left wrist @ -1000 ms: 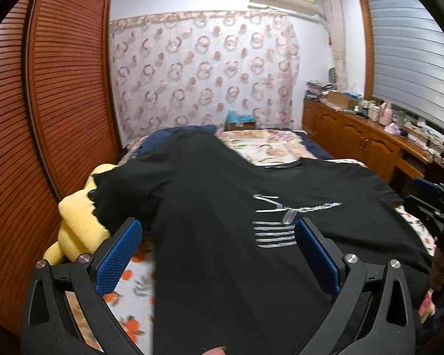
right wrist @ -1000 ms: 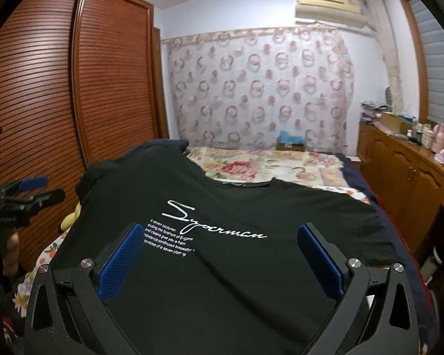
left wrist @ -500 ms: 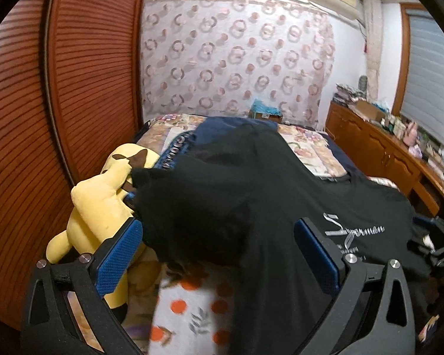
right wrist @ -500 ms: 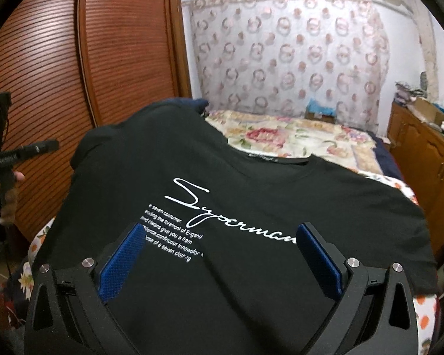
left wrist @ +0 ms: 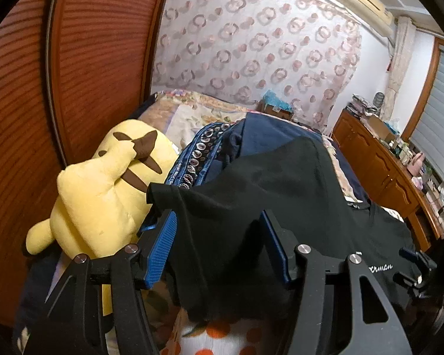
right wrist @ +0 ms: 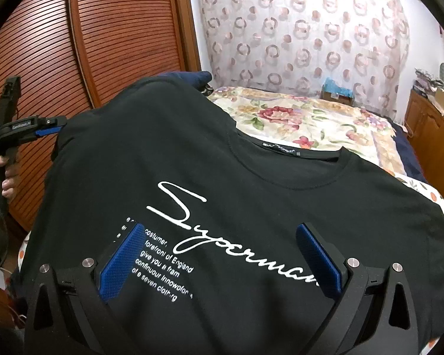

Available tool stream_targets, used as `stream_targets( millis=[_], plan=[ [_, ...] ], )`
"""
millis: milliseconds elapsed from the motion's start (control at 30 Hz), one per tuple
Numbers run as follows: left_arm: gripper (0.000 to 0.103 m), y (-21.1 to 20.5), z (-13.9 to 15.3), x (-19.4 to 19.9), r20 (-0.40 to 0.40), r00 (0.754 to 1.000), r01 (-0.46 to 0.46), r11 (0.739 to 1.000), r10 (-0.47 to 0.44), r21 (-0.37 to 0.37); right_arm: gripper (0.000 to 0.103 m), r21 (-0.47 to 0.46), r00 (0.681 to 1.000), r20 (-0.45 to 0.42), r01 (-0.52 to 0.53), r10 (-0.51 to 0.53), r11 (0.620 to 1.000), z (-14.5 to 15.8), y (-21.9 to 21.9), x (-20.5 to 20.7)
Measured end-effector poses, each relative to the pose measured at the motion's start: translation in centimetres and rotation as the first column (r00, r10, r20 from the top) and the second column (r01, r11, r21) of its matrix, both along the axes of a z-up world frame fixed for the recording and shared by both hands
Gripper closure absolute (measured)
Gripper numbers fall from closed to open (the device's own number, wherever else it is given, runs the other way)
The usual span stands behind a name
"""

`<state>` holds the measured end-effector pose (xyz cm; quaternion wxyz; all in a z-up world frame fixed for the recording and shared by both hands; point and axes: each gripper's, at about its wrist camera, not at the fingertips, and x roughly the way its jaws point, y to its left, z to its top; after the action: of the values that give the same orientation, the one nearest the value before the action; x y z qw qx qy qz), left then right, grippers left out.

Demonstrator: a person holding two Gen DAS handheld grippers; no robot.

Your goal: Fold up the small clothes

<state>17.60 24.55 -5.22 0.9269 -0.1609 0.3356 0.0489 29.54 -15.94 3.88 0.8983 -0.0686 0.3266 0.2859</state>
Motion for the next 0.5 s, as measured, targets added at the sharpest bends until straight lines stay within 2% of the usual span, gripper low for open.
stream_targets(
  millis=[133,200,267,333,500],
  plan=[
    [0.070,0.1,-0.4,1.1,-0.017,1.000,0.020,1.000,-0.020,-0.014,0.001,0.005,1.000,0.000,0.010,-0.010,1.000,-0.6,0.2,1.0],
    [0.077,-0.2,-0.4,1.5,-0.027,0.999,0.033,0.999,-0.033,0.006,0.001,0.009,1.000,-0.002,0.016,-0.016,1.000,-0.8,0.1,1.2],
    [0.095,-0.6,-0.4,1.7,-0.041,0.998,0.046,0.998,-0.044,0.036,0.001,0.011,1.000,-0.002,0.021,-0.021,1.000,-1.2,0.2,1.0],
    [0.097,-0.7,-0.1,1.7,-0.033,0.998,0.051,0.997,-0.049,0.055,0.001,0.016,1.000,-0.004,0.025,-0.025,1.000,-1.4,0.2,0.7],
    [0.098,-2.7,3.2,0.7,0.042,0.996,0.076,0.989,-0.082,0.125,0.001,0.027,0.999,0.005,0.035,-0.035,0.999,-1.6,0.3,-0.1]
  ],
)
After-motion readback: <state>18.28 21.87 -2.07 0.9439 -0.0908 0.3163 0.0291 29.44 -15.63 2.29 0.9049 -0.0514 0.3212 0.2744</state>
